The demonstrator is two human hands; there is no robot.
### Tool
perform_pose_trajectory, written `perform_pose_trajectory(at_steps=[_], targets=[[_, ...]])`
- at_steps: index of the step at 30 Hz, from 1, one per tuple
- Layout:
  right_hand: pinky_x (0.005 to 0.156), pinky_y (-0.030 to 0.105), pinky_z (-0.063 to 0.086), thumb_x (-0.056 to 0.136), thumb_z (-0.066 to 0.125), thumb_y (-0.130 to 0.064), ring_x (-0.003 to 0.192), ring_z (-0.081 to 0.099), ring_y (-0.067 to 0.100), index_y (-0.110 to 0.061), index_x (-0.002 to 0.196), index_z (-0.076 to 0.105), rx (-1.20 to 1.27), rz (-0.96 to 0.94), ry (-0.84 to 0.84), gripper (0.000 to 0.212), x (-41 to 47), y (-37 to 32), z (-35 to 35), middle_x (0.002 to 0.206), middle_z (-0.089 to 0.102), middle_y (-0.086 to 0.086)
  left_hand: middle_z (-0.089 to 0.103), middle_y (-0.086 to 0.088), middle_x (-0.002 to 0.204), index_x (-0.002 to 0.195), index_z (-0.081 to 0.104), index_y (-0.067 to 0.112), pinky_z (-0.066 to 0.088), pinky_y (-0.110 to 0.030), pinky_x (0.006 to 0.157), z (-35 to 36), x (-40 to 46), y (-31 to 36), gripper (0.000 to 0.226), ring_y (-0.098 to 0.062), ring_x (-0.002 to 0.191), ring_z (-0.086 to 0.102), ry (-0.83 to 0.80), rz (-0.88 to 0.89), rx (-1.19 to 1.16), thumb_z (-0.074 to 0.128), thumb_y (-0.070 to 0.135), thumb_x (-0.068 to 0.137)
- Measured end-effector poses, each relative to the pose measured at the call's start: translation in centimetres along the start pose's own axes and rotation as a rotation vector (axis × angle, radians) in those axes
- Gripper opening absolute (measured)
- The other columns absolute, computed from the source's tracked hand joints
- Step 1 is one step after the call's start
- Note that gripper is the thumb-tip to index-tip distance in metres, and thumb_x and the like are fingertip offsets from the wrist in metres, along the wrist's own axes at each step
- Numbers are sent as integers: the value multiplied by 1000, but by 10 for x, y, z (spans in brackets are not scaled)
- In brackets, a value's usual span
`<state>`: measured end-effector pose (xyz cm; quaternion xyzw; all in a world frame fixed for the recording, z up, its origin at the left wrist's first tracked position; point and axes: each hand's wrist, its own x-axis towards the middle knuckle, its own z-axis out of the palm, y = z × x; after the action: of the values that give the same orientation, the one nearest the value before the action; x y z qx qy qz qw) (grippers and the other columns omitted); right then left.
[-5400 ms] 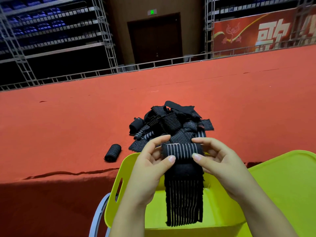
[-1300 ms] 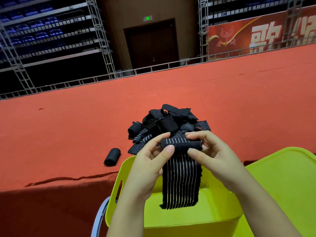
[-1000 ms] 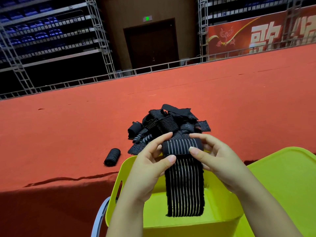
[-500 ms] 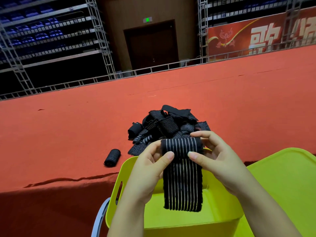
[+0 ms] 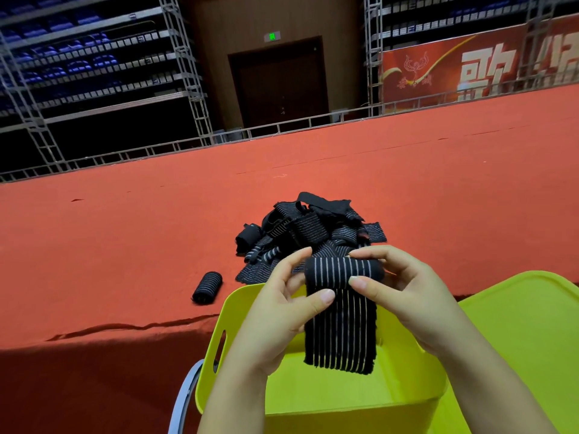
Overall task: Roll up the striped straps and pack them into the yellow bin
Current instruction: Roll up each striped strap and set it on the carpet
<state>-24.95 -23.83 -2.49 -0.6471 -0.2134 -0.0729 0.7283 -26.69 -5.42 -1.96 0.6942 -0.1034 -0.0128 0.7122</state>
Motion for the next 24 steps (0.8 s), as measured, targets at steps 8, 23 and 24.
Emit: perform_pose_trajectory(at_steps=[8, 23, 24], targets=[[78, 17, 49, 65, 75, -16, 110, 60, 5, -39, 89, 69, -163, -127, -28, 35, -1, 6, 1, 113, 65, -16, 73, -5, 106, 127, 54, 14, 53, -31, 83, 5, 2, -3, 51, -19, 103, 67, 45, 4, -125, 73, 23, 80], [67, 23, 55, 74, 77, -19, 86, 68, 9, -18, 111, 63, 97, 175, -68, 39, -5, 7, 1, 97, 72, -4, 71, -4, 111, 117, 63, 27, 55, -34, 80, -2, 3, -12, 52, -20, 97, 68, 50, 91, -107, 69, 7, 70], [66, 21, 53, 74, 78, -19, 85, 67, 8, -18, 110, 63, 92, 162, -64, 39, -5, 8, 1, 96, 71, -5, 71, -3, 112, 117, 64, 28, 55, -35, 82, -2, 3, -11, 53, -20, 97, 68, 51, 94, -106, 70, 6, 69]])
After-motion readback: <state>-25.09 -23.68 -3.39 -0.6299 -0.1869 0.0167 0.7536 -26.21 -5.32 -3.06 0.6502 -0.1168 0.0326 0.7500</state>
